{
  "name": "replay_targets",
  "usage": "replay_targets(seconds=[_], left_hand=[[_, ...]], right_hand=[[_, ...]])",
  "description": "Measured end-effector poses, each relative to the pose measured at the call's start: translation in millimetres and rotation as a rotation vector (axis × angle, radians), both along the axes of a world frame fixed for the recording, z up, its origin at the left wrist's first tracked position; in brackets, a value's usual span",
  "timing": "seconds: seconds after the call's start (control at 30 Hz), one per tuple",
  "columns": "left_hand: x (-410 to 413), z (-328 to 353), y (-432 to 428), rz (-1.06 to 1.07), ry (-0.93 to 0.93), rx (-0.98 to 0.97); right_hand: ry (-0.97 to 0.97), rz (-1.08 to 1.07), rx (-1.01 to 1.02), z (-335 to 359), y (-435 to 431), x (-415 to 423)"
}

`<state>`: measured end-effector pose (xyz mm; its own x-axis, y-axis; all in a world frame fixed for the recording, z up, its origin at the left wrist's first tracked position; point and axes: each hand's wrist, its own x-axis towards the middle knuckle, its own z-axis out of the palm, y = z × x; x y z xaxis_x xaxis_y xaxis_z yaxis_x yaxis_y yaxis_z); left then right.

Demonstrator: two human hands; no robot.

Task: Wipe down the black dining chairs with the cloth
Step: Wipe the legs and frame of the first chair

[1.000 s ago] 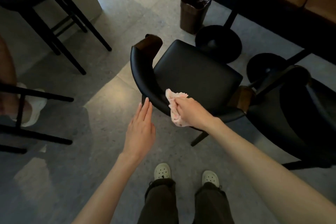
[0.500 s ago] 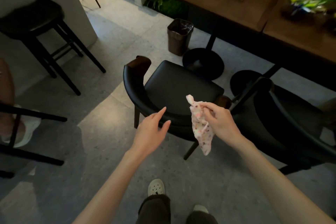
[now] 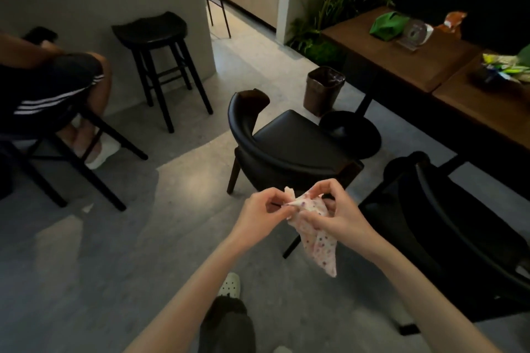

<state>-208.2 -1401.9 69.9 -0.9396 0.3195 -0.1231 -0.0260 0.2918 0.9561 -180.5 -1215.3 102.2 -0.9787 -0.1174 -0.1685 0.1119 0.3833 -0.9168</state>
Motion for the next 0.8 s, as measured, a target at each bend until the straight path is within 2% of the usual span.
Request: replay_targets(seconds=[0.13, 0.23, 0.3, 0.43, 0.53, 0.7, 0.8], left_hand=[[36.3, 6.3, 1.7, 0.028, 0.009, -0.022], [44.1, 9.7, 2.3, 0.049, -0.023, -0.045], [44.0, 9.4, 5.7, 0.048, -0.083, -0.037], [32.5, -10.0, 16.9, 0.11, -0.236, -0.036], [20.6, -42.0, 29.7, 0.098, -0.267, -0.133], [-12.7, -98.6, 56.4, -0.253, -0.076, -0.284], [-37.8, -126.8, 77.0, -0.49, 0.089, -0.407]], right_hand=[[-0.185, -0.081, -0.064, -0.2, 12.6, 24.9], [-0.313, -0.042, -0.051, -4.1, 22.5, 29.1], [-0.3, -0.052, -0.02, -9.4, 27.3, 31.5], [-0.146, -0.234, 0.129, -28.3, 42.9, 28.2], [-0.149, -0.221, 0.152, -48.5, 58.0, 21.0], [-0.176, -0.102, 0.255, -93.0, 75.6, 1.2], [-0.183, -0.019, 0.244, -119.8, 85.1, -13.9]])
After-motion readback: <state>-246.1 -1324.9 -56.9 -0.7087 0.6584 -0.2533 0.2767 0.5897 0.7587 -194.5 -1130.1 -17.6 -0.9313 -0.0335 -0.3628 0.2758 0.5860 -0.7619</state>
